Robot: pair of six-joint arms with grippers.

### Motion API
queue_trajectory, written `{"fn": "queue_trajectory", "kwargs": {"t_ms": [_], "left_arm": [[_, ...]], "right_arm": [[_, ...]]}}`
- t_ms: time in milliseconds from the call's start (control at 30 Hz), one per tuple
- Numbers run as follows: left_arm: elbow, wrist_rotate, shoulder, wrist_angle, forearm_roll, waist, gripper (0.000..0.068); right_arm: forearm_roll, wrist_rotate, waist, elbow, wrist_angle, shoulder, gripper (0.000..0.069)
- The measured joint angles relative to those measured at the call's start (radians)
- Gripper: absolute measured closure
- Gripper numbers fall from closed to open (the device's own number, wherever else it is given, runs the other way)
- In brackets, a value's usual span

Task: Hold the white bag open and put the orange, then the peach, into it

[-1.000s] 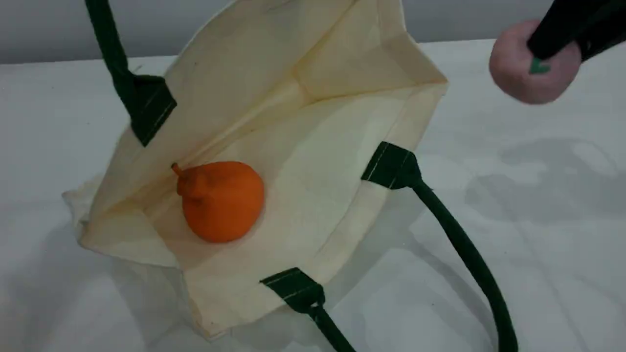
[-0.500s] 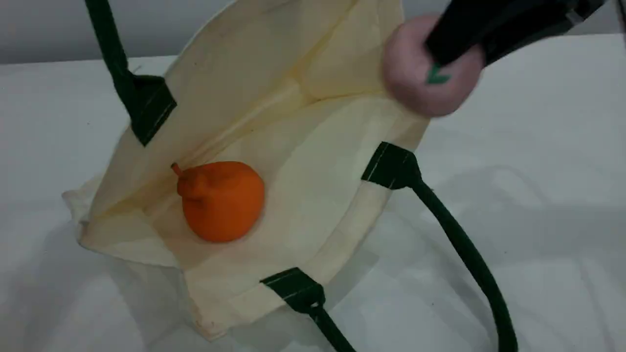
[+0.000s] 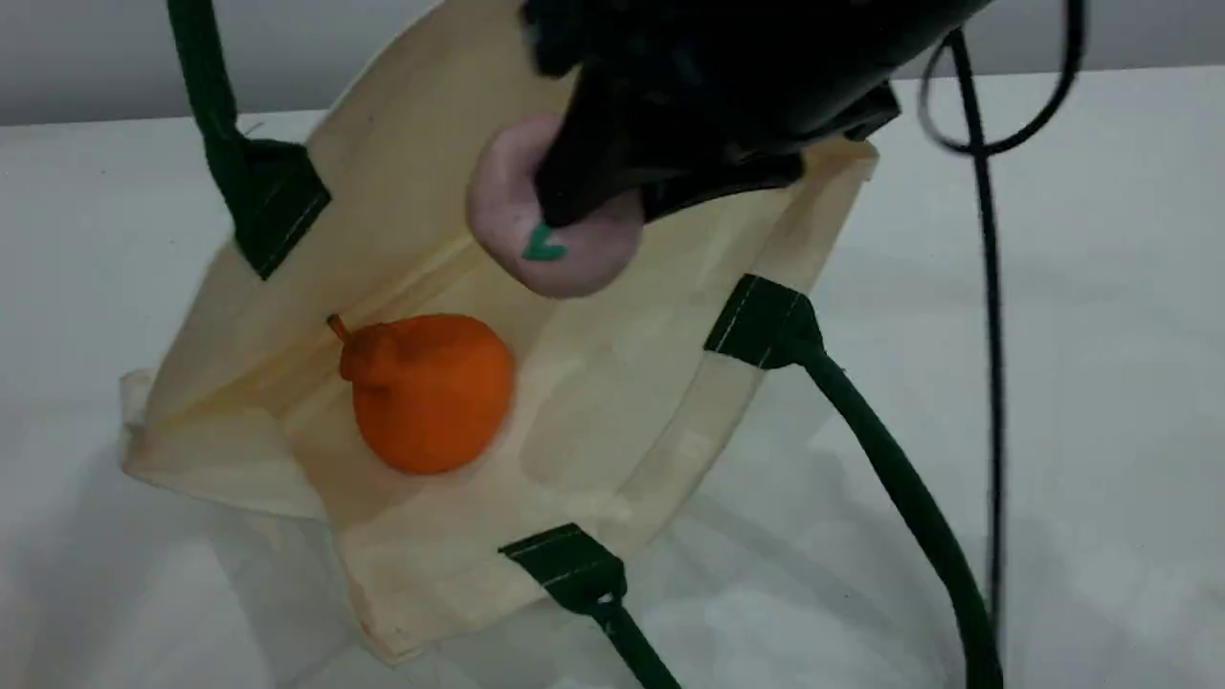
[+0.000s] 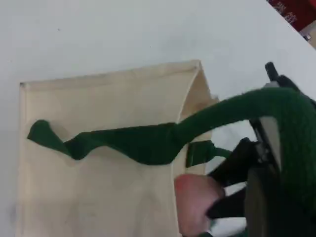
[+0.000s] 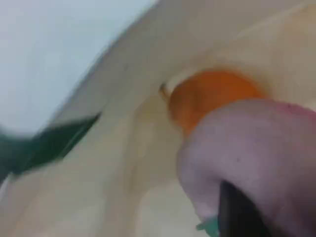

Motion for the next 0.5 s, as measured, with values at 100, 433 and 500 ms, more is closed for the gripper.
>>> {"fn": "queue_trajectory", "kwargs": {"t_ms": [100, 433, 500], "left_arm": [[0.000, 0.000, 0.000, 0.000, 0.001, 0.000, 0.0624], [0.000, 0.000, 0.000, 0.000, 0.001, 0.000, 0.0624], [0.000, 0.000, 0.000, 0.000, 0.001, 0.000, 0.0624]], "right_arm": [[0.008, 0.000, 0.059, 0.000, -0.170, 0.039, 0.0451], [-0.096, 0.000, 0.115, -0.112, -0.466, 0.227, 0.0451], [-0.123, 0.000, 0.115, -0.162, -0.437, 0.270, 0.0451]]}}
